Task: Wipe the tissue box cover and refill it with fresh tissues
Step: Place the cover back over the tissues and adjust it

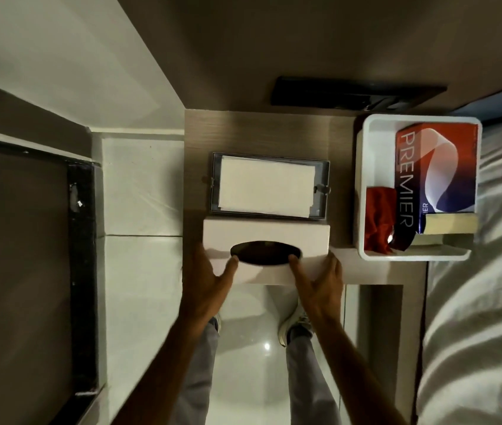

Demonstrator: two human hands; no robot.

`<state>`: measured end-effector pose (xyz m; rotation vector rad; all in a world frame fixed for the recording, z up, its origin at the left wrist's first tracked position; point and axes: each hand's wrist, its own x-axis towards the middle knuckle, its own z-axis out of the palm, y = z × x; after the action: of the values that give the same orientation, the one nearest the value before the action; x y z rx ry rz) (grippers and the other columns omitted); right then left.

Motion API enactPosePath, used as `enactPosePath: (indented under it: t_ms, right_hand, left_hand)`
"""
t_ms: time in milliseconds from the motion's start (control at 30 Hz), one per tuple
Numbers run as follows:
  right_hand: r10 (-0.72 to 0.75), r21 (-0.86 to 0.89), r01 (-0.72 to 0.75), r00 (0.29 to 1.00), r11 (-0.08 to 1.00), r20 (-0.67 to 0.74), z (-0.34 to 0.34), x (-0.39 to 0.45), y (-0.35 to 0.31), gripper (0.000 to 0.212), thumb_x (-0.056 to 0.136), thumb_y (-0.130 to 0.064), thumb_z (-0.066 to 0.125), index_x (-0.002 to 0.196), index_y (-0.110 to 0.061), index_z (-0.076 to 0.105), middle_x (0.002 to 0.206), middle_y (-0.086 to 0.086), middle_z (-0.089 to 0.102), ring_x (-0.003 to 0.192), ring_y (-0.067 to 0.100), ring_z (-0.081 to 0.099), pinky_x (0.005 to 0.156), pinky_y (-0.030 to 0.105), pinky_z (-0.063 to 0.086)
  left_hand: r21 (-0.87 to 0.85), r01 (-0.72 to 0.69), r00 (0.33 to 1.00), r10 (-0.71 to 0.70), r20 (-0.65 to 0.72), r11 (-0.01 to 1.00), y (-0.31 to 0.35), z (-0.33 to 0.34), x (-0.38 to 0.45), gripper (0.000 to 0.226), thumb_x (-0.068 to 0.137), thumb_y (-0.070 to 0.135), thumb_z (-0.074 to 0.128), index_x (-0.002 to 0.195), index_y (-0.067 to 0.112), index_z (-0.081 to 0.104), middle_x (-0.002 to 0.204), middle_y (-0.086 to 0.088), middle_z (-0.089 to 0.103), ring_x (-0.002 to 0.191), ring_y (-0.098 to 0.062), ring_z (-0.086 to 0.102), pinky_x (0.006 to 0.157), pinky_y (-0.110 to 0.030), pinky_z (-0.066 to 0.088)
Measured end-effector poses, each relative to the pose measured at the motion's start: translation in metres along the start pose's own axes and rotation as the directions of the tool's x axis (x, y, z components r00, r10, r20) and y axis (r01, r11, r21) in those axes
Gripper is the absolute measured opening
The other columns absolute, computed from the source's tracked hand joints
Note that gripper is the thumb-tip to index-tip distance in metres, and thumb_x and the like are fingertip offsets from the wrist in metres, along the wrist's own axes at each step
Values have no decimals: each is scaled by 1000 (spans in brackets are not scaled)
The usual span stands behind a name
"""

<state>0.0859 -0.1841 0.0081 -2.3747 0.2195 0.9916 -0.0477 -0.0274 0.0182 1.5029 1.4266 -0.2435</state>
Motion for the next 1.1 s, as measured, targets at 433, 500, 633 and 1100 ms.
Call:
enactPosePath:
  t_ms: [433, 500, 633, 1100]
  right_hand:
    - [-254, -52, 249, 957, 967, -143, -18, 30, -74, 71, 89, -57, 68, 142, -17, 41, 137, 8, 56, 122, 25, 56, 101, 46, 54]
    - [-272, -95, 259, 947, 961, -171, -21, 49, -90, 71, 89, -54, 69, 140, -11, 45, 134, 13, 58, 121, 32, 59, 99, 53, 54]
    - [-238, -140, 220, 962, 965, -131, -21, 76, -104, 86, 89, -52, 70, 150, -1, 36, 144, 21, 53, 132, 40, 51, 109, 53, 47]
    - [-193, -91, 188, 980, 978, -53, -15, 91, -101, 83, 87, -47, 76, 147, -8, 35, 143, 16, 54, 132, 37, 52, 104, 47, 51]
  left_hand:
    - [105, -115, 975, 133, -179, 988, 71, -21, 39, 73, 90, 52, 70, 144, 10, 46, 137, -16, 52, 127, -32, 54, 95, -33, 51]
    - [111, -141, 976, 157, -153, 984, 85, -19, 54, 73, 90, 51, 69, 145, 9, 46, 140, -16, 54, 130, -32, 55, 99, -37, 54]
    - [100, -179, 974, 191, -122, 979, 96, -14, 77, 70, 93, 46, 68, 146, 6, 46, 142, -15, 56, 130, -30, 58, 92, -26, 49]
    - [232, -114, 984, 141, -106, 966, 89, -3, 96, 77, 95, 50, 63, 149, 2, 36, 147, -20, 47, 135, -37, 51, 104, -41, 50]
